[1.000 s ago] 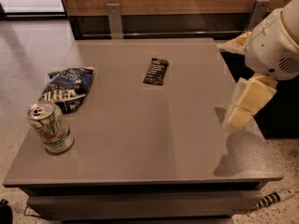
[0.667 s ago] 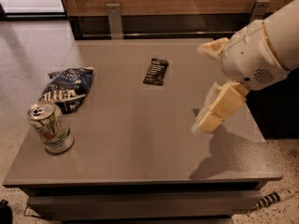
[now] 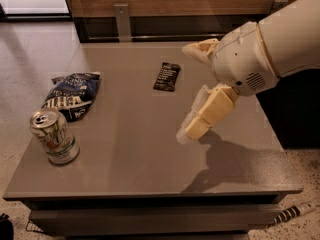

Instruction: Knock 7up can over

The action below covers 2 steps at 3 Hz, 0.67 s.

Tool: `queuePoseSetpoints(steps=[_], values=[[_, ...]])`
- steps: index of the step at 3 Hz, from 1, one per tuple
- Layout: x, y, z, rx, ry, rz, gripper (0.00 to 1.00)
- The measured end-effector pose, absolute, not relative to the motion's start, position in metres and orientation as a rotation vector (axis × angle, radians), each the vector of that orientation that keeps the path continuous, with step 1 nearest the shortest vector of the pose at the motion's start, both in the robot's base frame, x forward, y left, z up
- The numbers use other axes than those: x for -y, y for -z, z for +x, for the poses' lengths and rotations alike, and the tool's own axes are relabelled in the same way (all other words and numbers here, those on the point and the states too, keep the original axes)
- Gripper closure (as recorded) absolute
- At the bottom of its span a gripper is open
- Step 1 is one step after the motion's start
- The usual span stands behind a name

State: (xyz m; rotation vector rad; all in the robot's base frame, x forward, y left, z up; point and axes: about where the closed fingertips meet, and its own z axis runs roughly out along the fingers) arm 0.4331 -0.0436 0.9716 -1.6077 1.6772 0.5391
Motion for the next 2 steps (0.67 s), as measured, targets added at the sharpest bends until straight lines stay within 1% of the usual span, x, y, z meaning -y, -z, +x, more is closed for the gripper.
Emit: queuePoseSetpoints(steps=[2], values=[[0.0421,-0.9708,0.4341,-1.672,-0.525,-1.583,0.0]])
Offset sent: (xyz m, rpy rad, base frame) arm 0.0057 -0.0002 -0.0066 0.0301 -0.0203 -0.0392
